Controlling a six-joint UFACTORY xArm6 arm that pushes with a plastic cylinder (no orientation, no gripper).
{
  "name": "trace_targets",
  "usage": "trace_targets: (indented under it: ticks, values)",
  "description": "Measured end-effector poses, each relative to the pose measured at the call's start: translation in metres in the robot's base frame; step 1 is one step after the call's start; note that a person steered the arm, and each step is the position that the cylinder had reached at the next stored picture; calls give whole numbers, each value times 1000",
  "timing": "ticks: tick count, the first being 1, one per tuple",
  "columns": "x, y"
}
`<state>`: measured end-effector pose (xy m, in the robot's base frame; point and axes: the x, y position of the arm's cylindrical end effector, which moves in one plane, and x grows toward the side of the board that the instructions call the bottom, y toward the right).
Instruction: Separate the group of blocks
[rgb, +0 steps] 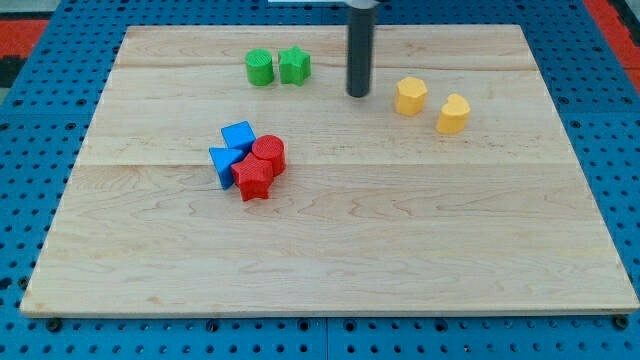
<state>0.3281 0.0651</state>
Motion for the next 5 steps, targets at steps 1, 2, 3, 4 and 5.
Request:
trace_targets:
  ticks: [1,2,3,4,5]
  values:
    - [0,0]
    - [11,33]
    - [31,44]
    - [68,15]
    - [81,-40]
